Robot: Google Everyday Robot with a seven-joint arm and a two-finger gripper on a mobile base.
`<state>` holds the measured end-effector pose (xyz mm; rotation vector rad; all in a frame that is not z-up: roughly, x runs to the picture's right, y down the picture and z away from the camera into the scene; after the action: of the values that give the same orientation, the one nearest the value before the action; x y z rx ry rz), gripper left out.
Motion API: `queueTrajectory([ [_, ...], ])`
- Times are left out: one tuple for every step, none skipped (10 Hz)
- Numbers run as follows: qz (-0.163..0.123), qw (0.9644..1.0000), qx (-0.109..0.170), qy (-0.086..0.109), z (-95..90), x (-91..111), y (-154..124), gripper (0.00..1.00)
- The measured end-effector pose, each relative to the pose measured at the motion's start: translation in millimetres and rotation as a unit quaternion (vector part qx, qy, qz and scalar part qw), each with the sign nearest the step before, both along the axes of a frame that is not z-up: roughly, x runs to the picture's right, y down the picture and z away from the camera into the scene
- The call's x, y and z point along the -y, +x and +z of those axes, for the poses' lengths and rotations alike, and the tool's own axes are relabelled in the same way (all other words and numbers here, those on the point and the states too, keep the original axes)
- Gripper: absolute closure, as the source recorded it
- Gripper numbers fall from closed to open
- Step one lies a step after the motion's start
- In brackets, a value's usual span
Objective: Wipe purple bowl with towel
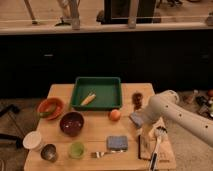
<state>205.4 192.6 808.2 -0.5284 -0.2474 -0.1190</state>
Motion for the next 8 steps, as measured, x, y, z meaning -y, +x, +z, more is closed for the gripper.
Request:
queueTrajectory([
  [0.002,1.0,0.001,0.008,0.5,3.7,-0.3,0.2],
  [0.005,0.9999,0.002,0.014,1.3,7.1,-0.3,0.2],
  [0.007,0.9998,0.002,0.018,2.9,9.3,0.5,0.2],
  [0.009,0.9997,0.002,0.022,5.8,11.2,1.5,0.2],
  [0.01,0.9997,0.001,0.024,7.8,12.1,2.9,0.2],
  [0.011,0.9996,0.0,0.027,10.6,13.3,5.1,0.2],
  [0.013,0.9995,-0.003,0.029,15.2,13.7,8.8,0.2],
  [0.016,0.9994,-0.005,0.029,20.0,13.1,13.2,0.2],
])
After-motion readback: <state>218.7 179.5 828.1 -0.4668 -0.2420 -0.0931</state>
